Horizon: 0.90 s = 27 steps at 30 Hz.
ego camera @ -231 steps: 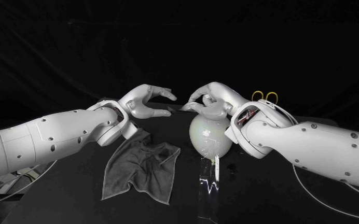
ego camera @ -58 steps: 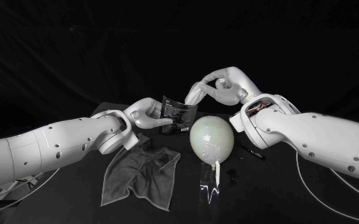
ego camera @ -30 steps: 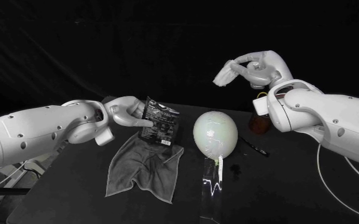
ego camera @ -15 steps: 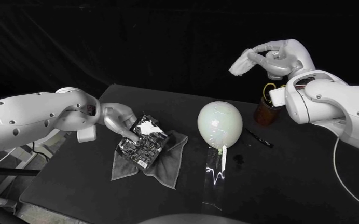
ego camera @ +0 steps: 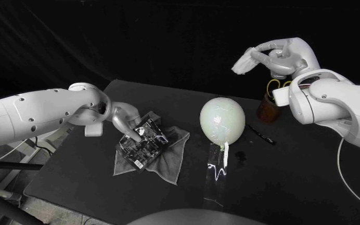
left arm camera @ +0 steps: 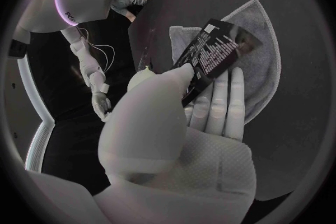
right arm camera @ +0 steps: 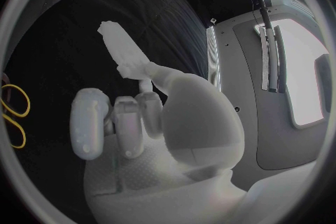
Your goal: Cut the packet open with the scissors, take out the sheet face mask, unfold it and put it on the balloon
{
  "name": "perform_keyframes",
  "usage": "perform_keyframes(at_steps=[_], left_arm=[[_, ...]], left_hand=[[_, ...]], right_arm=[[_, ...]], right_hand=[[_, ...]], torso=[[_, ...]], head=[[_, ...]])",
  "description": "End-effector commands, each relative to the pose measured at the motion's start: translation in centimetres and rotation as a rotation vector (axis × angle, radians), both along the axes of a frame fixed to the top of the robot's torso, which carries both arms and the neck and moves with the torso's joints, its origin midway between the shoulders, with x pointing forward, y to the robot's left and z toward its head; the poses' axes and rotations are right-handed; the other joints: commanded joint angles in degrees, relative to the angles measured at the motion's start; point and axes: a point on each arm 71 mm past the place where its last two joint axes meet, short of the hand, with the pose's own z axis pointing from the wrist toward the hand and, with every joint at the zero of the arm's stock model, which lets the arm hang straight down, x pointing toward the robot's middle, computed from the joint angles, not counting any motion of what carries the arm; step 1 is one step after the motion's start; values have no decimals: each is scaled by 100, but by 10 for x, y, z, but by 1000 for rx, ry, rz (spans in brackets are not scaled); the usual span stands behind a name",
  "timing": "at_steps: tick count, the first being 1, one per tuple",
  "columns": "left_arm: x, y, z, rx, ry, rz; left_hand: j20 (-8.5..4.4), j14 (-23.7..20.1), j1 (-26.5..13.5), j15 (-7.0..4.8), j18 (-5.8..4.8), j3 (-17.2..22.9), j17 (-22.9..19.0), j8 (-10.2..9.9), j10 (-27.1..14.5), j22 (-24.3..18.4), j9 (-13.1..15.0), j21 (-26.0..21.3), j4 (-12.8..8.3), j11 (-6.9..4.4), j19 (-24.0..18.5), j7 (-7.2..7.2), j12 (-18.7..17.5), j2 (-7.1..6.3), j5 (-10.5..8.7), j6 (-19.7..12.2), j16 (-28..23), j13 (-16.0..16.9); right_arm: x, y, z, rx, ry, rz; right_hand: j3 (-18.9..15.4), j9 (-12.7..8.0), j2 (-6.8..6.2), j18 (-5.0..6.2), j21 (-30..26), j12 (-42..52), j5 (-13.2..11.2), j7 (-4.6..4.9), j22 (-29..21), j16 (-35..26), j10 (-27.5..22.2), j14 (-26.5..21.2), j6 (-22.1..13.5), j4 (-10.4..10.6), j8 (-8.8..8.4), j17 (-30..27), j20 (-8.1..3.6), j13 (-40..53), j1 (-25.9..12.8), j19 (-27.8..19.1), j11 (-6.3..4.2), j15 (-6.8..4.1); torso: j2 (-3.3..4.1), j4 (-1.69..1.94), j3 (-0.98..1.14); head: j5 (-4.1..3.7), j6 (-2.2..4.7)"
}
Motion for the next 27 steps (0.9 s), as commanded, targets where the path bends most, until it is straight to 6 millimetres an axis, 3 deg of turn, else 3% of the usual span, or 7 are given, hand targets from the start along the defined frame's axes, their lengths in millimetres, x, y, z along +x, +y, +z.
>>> perform_keyframes(at_steps=[1, 6, 10, 14, 15, 18, 27], left_arm=[[12, -3, 7, -1, -165, 36], [17, -5, 10, 31, -254, 60], [20, -5, 12, 66, -319, 64], [22, -5, 14, 94, -376, 60], [23, -5, 15, 103, -390, 57], [25, -5, 16, 119, -419, 57], [35, 0, 25, 49, -541, 132]], left_hand=[[70, -240, -182, 86, -36, -239, -36, -128, -262, -91, -74, -158, 111, 108, -179, 107, -115, -497, -18, -171, -125, -1], [152, -557, -304, 227, -16, -613, -91, -244, -601, -201, -137, -346, 229, 250, -347, 271, -149, -800, -36, -389, -305, 2], [178, -1017, 371, 387, -170, -2789, -193, -241, -957, -315, -220, -814, 574, 374, -876, 405, -63, -370, -29, -619, -591, 23], [187, -1362, 450, 471, -287, -3236, -273, -199, -1131, -381, -235, -1116, 622, 433, -1618, 407, -98, -501, -23, -688, -806, 12], [189, -2068, 519, 532, -348, -3399, -403, -197, -1356, -409, -246, -1239, 630, 459, -1948, 366, -151, -669, -16, -779, -1073, 0], [189, -2500, 535, 587, -413, -3511, -481, -189, -1532, -423, -258, -1329, 642, 516, -2169, 300, -142, -783, -15, -894, -1235, 5], [183, -2342, 551, 592, -466, -3517, -452, -91, -1657, -391, -254, -1330, 638, 533, -2048, 470, -53, -812, -7, -1002, -1236, 29]], right_arm=[[-2, 3, -1, -18, -5, 24], [-4, 2, -4, -21, 0, 28], [-6, 2, -6, -25, 5, 36], [-7, 2, -9, -37, 5, 43], [-7, 2, -9, -39, 6, 44], [-7, 2, -10, -44, 6, 48], [-8, 2, -12, -61, 15, 61]], right_hand=[[6, 368, 31, -72, 13, 35, 16, -58, 1207, 13, 248, 596, 60, -19, 201, 1464, -13, 987, 29, 97, -33, -36], [6, 368, 31, -72, 13, 35, 16, -58, 1207, 13, 248, 596, 60, -19, 201, 1464, -13, 987, 29, 97, -33, -36], [6, 368, 31, -72, 13, 35, 16, -58, 1207, 13, 248, 596, 60, -19, 201, 1464, -13, 987, 29, 97, -33, -36], [7, 370, 32, -70, 6, 28, 16, -58, 1204, 12, 245, 596, 57, -18, 204, 1462, -13, 983, 26, 93, -33, -36], [7, 370, 32, -70, 6, 28, 16, -58, 1204, 12, 245, 596, 57, -18, 204, 1462, -13, 983, 26, 93, -33, -36], [7, 370, 32, -70, 6, 28, 16, -58, 1204, 12, 245, 596, 57, -18, 204, 1462, -13, 983, 26, 93, -33, -36], [7, 370, 32, -70, 6, 28, 16, -58, 1204, 12, 245, 596, 57, -18, 204, 1462, -13, 983, 26, 93, -33, -36]], torso=[[-8, 4, 5], [-6, 6, 3], [-11, 9, 3], [-12, 12, -1], [-11, 12, -2], [-10, 7, -2], [-8, 9, 0]], head=[[16, -26], [-15, -17], [-38, -14], [-95, 9], [-91, 10], [-102, 23], [-147, 68]])
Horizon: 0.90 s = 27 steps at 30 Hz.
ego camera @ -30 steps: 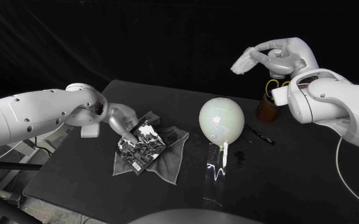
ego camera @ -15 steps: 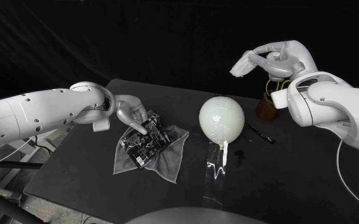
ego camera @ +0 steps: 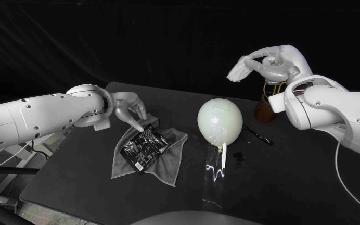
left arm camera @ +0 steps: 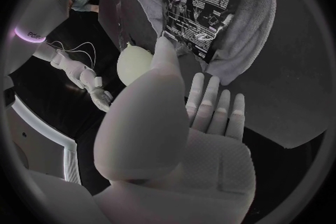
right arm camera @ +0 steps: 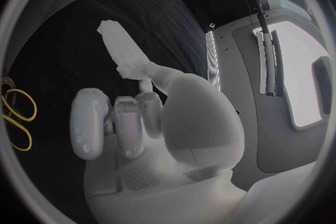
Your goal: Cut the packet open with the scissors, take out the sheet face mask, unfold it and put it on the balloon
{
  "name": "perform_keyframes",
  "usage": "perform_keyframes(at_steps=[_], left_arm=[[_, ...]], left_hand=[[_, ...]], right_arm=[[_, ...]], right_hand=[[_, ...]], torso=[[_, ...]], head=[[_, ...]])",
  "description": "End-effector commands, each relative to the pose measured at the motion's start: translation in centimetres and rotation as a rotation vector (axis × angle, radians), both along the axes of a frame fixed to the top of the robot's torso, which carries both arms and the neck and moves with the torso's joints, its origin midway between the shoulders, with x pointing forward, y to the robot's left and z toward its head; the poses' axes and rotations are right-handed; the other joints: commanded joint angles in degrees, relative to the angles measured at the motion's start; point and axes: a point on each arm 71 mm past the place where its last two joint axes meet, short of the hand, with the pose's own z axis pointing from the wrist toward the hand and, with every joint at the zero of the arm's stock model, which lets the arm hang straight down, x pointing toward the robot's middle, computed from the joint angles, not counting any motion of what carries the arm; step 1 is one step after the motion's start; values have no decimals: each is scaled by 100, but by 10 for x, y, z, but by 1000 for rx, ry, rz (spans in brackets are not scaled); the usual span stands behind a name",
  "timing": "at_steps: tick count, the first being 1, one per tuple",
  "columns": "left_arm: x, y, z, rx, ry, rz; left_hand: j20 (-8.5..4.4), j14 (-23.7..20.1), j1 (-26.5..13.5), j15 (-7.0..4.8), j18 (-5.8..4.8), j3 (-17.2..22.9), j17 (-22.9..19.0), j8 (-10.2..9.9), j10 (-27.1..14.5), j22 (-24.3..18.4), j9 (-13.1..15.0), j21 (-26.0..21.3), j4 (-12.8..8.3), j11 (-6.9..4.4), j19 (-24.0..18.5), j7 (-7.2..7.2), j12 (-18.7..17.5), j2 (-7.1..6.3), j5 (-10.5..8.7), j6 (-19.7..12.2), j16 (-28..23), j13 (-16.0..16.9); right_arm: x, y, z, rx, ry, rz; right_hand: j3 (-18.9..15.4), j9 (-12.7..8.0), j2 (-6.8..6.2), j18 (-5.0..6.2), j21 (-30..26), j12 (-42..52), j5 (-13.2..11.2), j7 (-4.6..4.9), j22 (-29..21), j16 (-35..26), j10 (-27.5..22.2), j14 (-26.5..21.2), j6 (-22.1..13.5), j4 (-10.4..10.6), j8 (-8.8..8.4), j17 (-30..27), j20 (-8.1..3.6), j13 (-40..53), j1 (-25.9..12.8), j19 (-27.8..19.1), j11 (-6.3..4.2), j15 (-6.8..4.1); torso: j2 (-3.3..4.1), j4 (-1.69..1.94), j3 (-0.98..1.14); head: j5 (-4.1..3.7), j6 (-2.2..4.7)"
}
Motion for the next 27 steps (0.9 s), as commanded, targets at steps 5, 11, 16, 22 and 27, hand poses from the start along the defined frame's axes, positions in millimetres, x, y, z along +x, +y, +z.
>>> perform_keyframes(at_steps=[5, 11, 16, 22, 27], left_arm=[[17, 3, 18, -253, -198, 110], [24, -12, 21, -469, -186, 132], [34, -45, 25, -737, -160, 136], [45, -79, 30, -924, -162, 132], [54, -105, 35, -1007, -176, 113]], left_hand=[[-10, 1144, 167, -88, 90, 591, 237, 121, 132, 162, 8, 343, -32, -31, 1232, 416, 177, 289, -10, 2, 422, 30], [-21, 1683, 677, -265, 292, 1355, 390, 191, 531, 217, -31, 544, -106, -184, 1807, 297, 472, 785, -13, 222, 774, 69], [-56, 2245, 1021, -494, 494, 1816, 517, 129, 986, 282, -138, 766, -80, -405, 2277, 88, 586, 976, -14, 646, 1068, 25], [-122, 2512, 848, -577, 484, 2305, 533, -138, 1338, 264, -321, 812, -69, -485, 2441, 23, 405, 846, -21, 941, 1066, -18], [-45, 2370, 455, -511, 460, 2442, 493, -328, 1328, 172, -423, 666, -68, -433, 2275, 61, 205, 656, -16, 956, 901, -17]], right_arm=[[-1, 3, -3, -45, 14, 46], [-2, 5, -5, -67, 40, 72], [-3, 8, -8, -95, 76, 95], [-3, 12, -10, -111, 107, 113], [-4, 20, -9, -125, 130, 144]], right_hand=[[15, 374, 26, -64, -19, 0, 18, -39, 1199, 39, 252, 596, 71, -26, 184, 1460, -16, 976, 16, 83, -42, -37], [15, 374, 26, -64, -19, 0, 18, -39, 1199, 39, 252, 596, 71, -26, 184, 1460, -16, 976, 16, 83, -42, -37], [21, 378, 29, -55, -61, -22, 18, -39, 1187, 34, 243, 594, 63, -32, 187, 1449, -16, 964, 19, 61, -42, -37], [24, 380, 29, -51, -80, -21, 18, -39, 1181, 33, 243, 593, 59, -36, 188, 1446, -17, 964, 21, 52, -42, -36], [24, 380, 29, -51, -80, -21, 18, -39, 1181, 33, 243, 593, 59, -36, 188, 1446, -17, 964, 21, 52, -42, -36]], torso=[[0, -2, -4], [9, 0, -4], [3, -4, 0], [4, -19, 0], [1, -18, 4]], head=[[-59, 63], [-192, 209], [-462, 447], [-691, 647], [-830, 728]])
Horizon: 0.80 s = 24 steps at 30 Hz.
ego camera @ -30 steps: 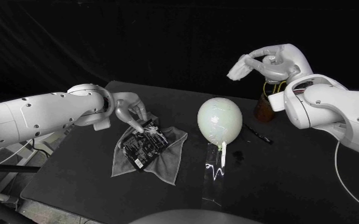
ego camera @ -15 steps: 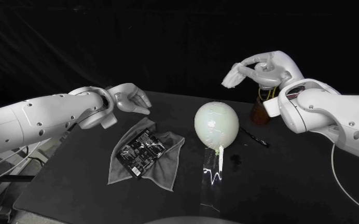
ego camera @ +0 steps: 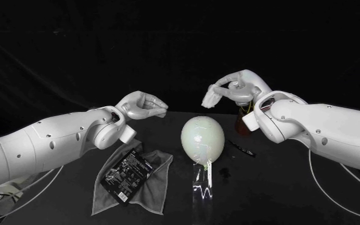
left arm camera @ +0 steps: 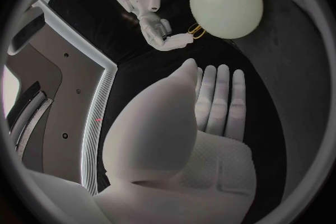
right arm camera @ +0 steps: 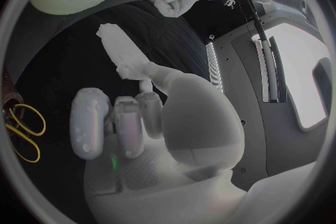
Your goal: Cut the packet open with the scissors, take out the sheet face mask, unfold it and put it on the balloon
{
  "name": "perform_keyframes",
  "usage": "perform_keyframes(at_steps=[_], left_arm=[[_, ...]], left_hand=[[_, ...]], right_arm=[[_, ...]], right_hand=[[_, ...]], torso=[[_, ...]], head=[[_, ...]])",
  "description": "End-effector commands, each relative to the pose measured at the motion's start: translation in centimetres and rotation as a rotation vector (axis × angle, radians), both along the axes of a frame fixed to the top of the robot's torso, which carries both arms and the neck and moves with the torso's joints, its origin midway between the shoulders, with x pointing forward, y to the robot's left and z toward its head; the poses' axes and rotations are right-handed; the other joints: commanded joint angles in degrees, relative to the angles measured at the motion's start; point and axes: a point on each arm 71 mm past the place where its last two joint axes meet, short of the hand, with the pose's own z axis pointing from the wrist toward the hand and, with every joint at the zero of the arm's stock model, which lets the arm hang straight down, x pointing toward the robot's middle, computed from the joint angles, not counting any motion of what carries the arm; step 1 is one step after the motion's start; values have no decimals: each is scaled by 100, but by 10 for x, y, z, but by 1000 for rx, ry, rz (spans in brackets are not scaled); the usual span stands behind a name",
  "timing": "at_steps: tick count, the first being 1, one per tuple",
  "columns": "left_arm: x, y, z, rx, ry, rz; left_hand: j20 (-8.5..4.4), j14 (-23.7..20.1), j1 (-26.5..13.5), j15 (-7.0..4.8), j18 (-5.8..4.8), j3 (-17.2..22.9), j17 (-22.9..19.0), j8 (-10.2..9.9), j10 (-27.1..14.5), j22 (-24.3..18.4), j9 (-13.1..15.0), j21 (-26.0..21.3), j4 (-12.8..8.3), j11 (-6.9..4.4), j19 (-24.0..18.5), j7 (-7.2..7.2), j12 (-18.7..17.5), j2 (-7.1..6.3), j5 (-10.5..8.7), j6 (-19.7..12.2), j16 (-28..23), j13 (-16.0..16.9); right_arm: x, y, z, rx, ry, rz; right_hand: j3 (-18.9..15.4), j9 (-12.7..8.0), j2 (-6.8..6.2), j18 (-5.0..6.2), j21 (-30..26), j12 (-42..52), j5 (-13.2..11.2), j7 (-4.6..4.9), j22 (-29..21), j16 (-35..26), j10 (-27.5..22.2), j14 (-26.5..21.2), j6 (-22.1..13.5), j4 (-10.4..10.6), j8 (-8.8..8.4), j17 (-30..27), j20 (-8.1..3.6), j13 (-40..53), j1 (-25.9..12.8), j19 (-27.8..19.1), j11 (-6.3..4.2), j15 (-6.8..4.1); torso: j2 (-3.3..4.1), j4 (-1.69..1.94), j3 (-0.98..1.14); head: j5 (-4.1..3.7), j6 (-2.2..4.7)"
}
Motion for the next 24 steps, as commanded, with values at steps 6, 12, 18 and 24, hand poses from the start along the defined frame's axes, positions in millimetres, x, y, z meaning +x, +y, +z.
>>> perform_keyframes(at_steps=[6, 12, 18, 24], left_arm=[[11, -30, 11, -198, -53, 14], [14, -51, 12, -230, -50, -10], [15, -63, 14, -255, -43, -35], [15, -73, 14, -283, -20, -101]], left_hand=[[59, -443, -374, 179, -56, -12, -103, -273, -242, -89, -124, -288, -24, 178, -395, 130, -265, -248, -26, -163, -330, -3], [63, -730, -466, 305, -168, -97, -171, -461, -643, -89, -197, -474, -66, 293, -713, 216, -308, -291, -20, -385, -547, -4], [66, -935, -505, 378, -267, -192, -221, -560, -848, -125, -230, -653, -98, 348, -1260, 251, -307, -297, -22, -519, -707, -2], [52, -2068, -551, 510, -511, -498, -436, -727, -1289, -220, -279, -962, -129, 434, -2442, 192, -275, -336, -6, -805, -1108, -6]], right_arm=[[-2, 15, 0, -65, 62, 99], [-5, 24, 4, -101, 62, 168], [-9, 31, 9, -160, -5, 241], [-15, 39, 14, -244, -119, 310]], right_hand=[[8, 382, 29, -46, -58, -16, 25, -27, 1177, 15, 227, 576, 66, -20, 189, 1428, -10, 957, 21, 35, -29, -23], [8, 383, 30, -47, -52, -12, 25, -26, 1179, 18, 229, 578, 64, -20, 189, 1436, -10, 959, 20, 38, -29, -23], [8, 385, 29, -48, -47, -22, 25, -25, 1180, 20, 225, 580, 60, -20, 190, 1443, -10, 954, 18, 41, -28, -23], [6, 386, 26, -55, -16, -16, 24, -23, 1189, 31, 227, 586, 55, -21, 191, 1469, -10, 957, 15, 56, -27, -22]], torso=[[-4, -9, 8], [1, 2, 0], [8, 5, 0], [10, 8, 1]], head=[[-177, 48], [-205, 26], [-196, 10], [-198, -14]])
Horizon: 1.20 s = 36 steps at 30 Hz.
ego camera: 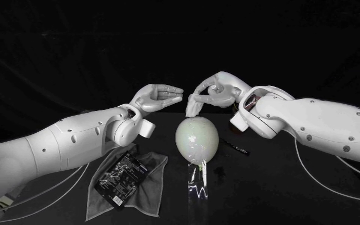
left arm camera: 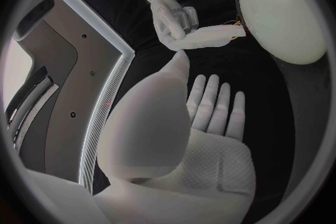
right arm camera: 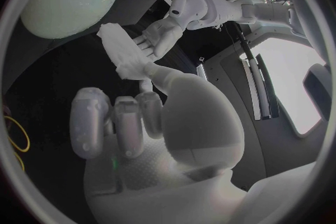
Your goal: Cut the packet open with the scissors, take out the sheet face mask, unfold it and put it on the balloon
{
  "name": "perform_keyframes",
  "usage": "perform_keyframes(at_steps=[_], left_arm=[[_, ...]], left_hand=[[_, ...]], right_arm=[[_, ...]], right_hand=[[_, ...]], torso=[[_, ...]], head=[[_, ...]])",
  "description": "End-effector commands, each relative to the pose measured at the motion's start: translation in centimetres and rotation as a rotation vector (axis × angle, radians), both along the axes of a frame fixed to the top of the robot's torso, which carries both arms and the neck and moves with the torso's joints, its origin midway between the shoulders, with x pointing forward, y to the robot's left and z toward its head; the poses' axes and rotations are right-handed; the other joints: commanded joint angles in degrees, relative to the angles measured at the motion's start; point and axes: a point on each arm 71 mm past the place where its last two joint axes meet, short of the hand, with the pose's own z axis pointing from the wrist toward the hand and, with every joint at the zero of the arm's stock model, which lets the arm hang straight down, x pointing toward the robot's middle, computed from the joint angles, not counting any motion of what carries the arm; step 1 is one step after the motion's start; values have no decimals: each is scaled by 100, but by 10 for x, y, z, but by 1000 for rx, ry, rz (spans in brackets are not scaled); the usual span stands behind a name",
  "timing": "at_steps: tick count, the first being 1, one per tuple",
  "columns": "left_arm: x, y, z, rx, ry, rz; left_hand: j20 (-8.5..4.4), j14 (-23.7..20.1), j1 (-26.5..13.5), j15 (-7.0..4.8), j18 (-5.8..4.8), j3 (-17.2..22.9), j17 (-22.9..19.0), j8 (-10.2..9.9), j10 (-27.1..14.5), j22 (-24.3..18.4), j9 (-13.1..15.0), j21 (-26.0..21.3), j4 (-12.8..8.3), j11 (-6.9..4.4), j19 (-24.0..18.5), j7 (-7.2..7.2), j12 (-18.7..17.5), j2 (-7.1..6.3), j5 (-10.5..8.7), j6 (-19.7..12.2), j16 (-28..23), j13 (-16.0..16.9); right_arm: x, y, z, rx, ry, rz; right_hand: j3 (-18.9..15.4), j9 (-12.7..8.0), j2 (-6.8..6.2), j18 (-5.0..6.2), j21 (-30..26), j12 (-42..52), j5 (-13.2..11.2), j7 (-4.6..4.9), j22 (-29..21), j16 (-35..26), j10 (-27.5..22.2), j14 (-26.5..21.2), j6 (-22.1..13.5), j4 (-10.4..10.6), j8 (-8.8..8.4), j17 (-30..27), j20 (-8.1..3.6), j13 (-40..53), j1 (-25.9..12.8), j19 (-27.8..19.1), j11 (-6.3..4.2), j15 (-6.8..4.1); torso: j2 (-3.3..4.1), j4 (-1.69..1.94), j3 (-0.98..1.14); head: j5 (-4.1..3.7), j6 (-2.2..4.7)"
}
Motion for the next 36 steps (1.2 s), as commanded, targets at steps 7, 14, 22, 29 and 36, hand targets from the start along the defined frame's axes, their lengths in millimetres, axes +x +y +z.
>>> perform_keyframes(at_steps=[7, 14, 22, 29, 36], left_arm=[[-6, -20, 2, -73, 42, -173], [-10, -25, 1, -91, 83, -271], [-11, -19, 0, -133, 130, -331], [-10, -12, -1, -136, 143, -325], [-7, -8, -3, -81, 134, -283]], left_hand=[[7, -447, 31, 39, -212, -279, -81, -123, -345, -33, -26, -117, -39, -46, -549, 209, 3, 83, -24, -216, -163, 4], [2, 219, 32, -6, -183, -347, 44, 55, 22, -1, 68, -68, -25, -24, -343, 270, 158, 305, -25, 145, -5, 44], [-4, 980, 30, -171, -51, -259, 200, 192, 517, 84, 134, 91, 93, -185, 402, 161, 293, 759, -24, 543, 251, 42], [-6, 1060, 53, -205, -8, -214, 222, 196, 620, 109, 137, 147, 94, -218, 680, 133, 279, 896, -24, 635, 284, 24], [-8, 1153, 161, -228, 81, -244, 251, 155, 677, 164, 123, 279, 51, -219, 1202, 150, 221, 789, -25, 672, 328, 10]], right_arm=[[-11, 15, 7, -140, -208, 150], [-12, 17, 9, -158, -252, 156], [-11, 15, 9, -172, -271, 145], [-11, 13, 10, -173, -280, 135], [-13, 12, 11, -169, -286, 132]], right_hand=[[5, 389, 15, -64, 59, -3, 11, -12, 1195, 35, 229, 592, 61, -22, 193, 1487, -5, 963, 4, 87, -26, -22], [5, 389, 15, -64, 59, -3, 11, -12, 1195, 35, 229, 592, 61, -22, 193, 1487, -5, 963, 4, 87, -26, -22], [4, 391, 13, -67, 73, -2, 12, -12, 1200, 38, 229, 594, 59, -22, 195, 1494, -5, 964, 1, 94, -26, -21], [3, 395, 12, -69, 83, 5, 12, -12, 1202, 41, 232, 595, 57, -22, 199, 1502, -5, 968, -1, 99, -25, -20], [3, 395, 12, -70, 84, 6, 12, -12, 1203, 41, 233, 596, 56, -23, 199, 1503, -5, 969, -2, 100, -25, -20]], torso=[[-5, 0, -1], [-14, 1, 3], [-13, 1, 1], [-9, 5, 2], [-13, 3, -1]], head=[[20, -38], [30, -48], [20, -49], [11, -46], [33, -57]])
